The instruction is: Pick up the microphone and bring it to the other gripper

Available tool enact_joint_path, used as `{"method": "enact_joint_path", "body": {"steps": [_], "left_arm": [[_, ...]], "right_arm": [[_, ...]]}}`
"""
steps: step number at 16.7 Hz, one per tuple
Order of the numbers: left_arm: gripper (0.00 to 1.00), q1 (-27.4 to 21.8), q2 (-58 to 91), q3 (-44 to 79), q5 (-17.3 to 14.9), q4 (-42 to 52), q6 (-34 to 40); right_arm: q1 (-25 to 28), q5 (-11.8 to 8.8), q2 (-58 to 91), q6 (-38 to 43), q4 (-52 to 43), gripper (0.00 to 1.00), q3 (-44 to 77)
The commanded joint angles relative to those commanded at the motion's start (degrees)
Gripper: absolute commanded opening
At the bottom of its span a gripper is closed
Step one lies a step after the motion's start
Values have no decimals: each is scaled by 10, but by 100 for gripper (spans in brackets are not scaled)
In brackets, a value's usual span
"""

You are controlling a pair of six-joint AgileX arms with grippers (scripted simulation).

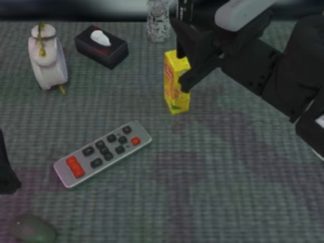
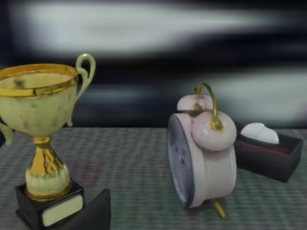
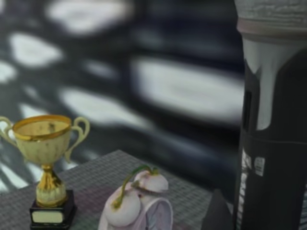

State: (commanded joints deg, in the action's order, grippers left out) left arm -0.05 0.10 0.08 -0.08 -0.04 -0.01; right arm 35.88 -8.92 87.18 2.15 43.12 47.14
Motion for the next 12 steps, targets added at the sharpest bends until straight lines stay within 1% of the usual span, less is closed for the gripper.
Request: {"method": "enact_joint_path", "body": {"steps": [2,5,7,12], "left_arm": [[100,-9,19,16,-14,-7,-1],[100,-38,94,71,-59,-32,-6],[100,-62,173,122,-98,-56,-10],[100,-132,411,271,-210,-128,-20]], "right_arm": [[0,0,0,0,0,0,0],[0,0,0,0,0,0,0],[0,0,0,0,0,0,0],[0,0,0,0,0,0,0]]}}
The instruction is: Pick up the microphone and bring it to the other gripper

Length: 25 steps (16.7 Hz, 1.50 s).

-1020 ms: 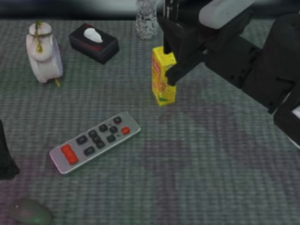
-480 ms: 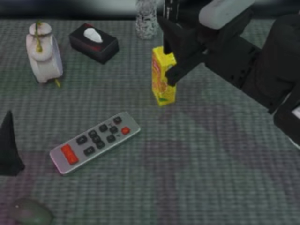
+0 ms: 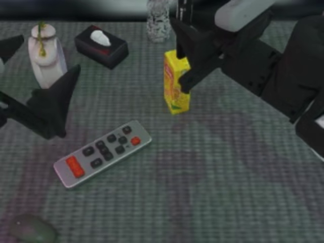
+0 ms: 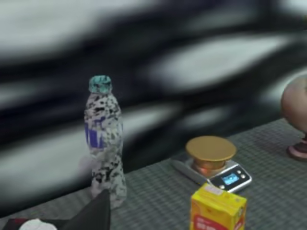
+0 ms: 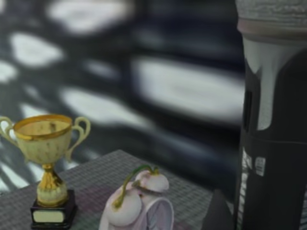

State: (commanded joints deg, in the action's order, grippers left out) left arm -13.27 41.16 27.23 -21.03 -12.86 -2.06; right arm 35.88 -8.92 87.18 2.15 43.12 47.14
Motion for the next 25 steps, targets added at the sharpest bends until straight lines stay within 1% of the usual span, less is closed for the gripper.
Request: {"method": "enact_joint_path", "body": {"steps": [3,5,7,9,13,16,18,23,25], "left_arm": [[100,-38,127,81,-61,-40,-8],[100,-59,192,124,-94,-60,-13],[100,-74,236,154,-117,-74,-17],[100,-82,259,169,-129,-80,-19],[100,-82,262,171,-131,-81,-19],[100,-86,269,178,-126,-83,-18],[100,-103,303,205,-110,-93,-18],[100,-163,437,299,-53,-127,-17],[100,-179,464,321,-38,-135,-16]], "right_arm": [[0,0,0,0,0,0,0],[0,0,0,0,0,0,0],[0,0,0,0,0,0,0],[0,0,0,0,0,0,0],[0,0,0,0,0,0,0],[0,0,0,0,0,0,0],[0,0,0,0,0,0,0],[0,0,0,0,0,0,0],[0,0,0,0,0,0,0]]}}
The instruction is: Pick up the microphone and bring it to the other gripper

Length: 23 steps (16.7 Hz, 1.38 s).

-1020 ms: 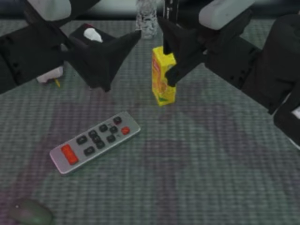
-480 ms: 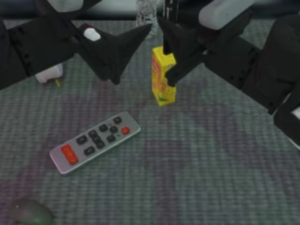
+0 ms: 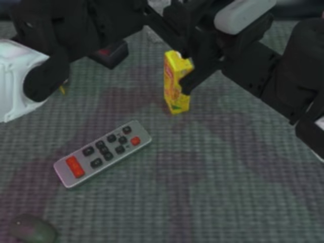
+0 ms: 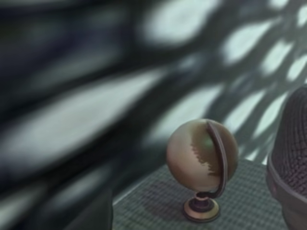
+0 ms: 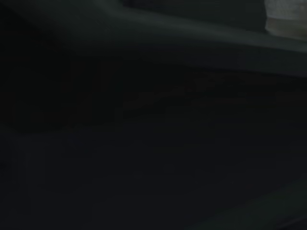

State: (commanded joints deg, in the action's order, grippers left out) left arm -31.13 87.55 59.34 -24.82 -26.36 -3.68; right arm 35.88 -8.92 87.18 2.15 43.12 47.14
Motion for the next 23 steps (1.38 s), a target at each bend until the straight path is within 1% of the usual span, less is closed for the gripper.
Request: {"method": "enact_joint_path", "body": {"steps": [4,17,18,23], "left_arm": [[100,-3,5,4,3,-1,0],[2,-3,5,4,3,-1,0],[0,-3,5,4,3,-1,0],[0,-3,5,4,3,-1,0]], "right_arm": [[0,0,0,0,0,0,0],[0,0,0,0,0,0,0],[0,0,0,0,0,0,0],[0,0,0,0,0,0,0]]}}
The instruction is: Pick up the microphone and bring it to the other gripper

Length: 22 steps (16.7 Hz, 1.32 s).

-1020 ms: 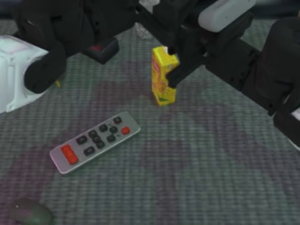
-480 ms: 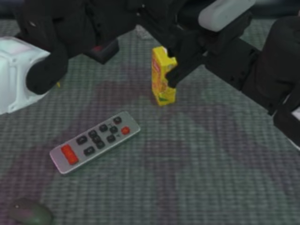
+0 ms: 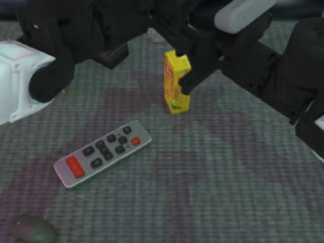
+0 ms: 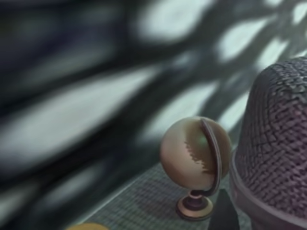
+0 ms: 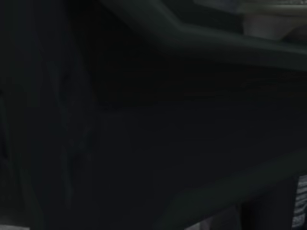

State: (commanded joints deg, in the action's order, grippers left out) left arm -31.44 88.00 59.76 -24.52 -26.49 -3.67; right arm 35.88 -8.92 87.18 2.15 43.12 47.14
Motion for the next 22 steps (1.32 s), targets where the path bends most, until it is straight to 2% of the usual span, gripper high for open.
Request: {"method": "enact_joint_path", "body": {"steps": [3,16,22], "left_arm": [[0,0,0,0,0,0,0],[0,0,0,0,0,0,0],[0,0,0,0,0,0,0]], "right_arm": [[0,0,0,0,0,0,0],[0,0,0,0,0,98,0],[0,0,0,0,0,100,0]]}}
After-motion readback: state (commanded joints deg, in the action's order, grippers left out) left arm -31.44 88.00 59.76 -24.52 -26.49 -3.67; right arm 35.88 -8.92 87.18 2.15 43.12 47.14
